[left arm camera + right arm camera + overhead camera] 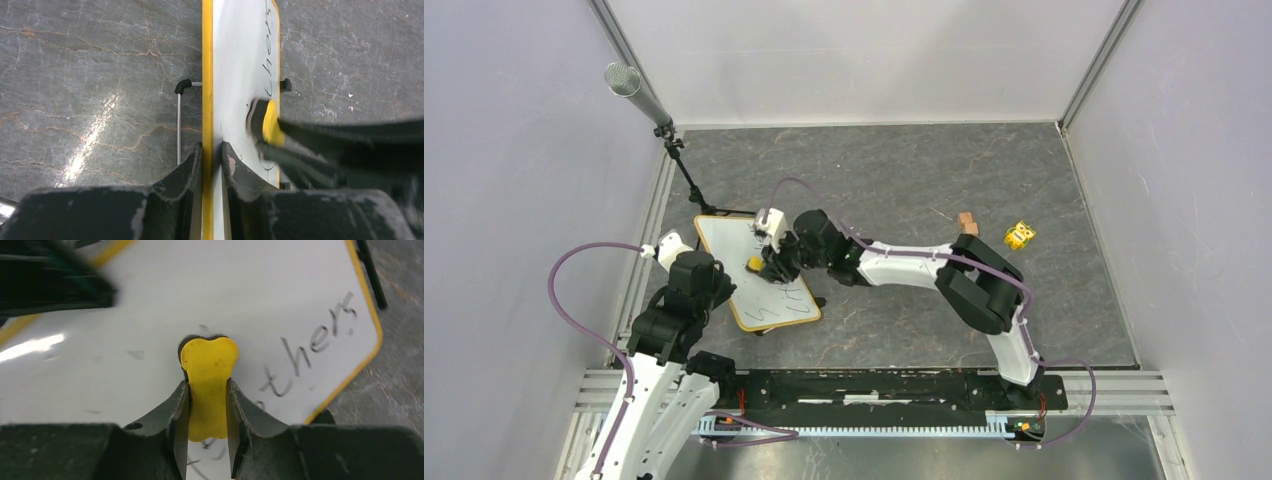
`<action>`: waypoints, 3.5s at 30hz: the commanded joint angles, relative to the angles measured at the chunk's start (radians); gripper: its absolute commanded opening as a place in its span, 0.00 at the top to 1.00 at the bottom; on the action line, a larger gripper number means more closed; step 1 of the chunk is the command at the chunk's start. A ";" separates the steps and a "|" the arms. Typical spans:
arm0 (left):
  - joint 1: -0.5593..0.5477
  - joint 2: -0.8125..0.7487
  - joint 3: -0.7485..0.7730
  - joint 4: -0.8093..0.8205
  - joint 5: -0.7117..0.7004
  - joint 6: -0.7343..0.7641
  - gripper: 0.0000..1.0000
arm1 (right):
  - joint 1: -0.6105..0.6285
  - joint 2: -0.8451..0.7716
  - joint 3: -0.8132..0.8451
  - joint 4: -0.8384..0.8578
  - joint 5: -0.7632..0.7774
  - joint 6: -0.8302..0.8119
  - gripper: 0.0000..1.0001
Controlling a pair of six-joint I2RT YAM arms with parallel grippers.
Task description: Erase the whiteboard
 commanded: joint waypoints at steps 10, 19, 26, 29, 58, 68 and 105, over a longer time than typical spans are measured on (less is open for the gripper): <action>-0.017 0.002 -0.013 0.050 0.122 -0.026 0.98 | 0.149 -0.037 0.011 -0.095 -0.058 -0.145 0.88; -0.017 0.008 -0.012 0.046 0.111 -0.035 0.98 | 0.043 0.110 0.117 -0.099 -0.043 0.011 0.88; -0.018 0.010 -0.012 0.047 0.116 -0.033 0.98 | 0.006 0.139 0.121 -0.086 -0.049 0.030 0.88; -0.018 0.007 -0.012 0.049 0.122 -0.032 0.98 | -0.002 0.182 0.176 -0.111 -0.038 0.035 0.88; -0.020 -0.018 -0.020 0.067 0.124 -0.021 0.98 | 0.109 -0.111 -0.257 -0.069 -0.060 -0.179 0.88; -0.020 -0.039 -0.017 0.056 0.121 -0.029 0.98 | 0.113 -0.168 -0.328 -0.033 -0.039 -0.170 0.88; -0.021 -0.038 -0.011 0.027 0.097 -0.057 0.98 | 0.278 -0.264 -0.396 0.261 0.216 0.277 0.88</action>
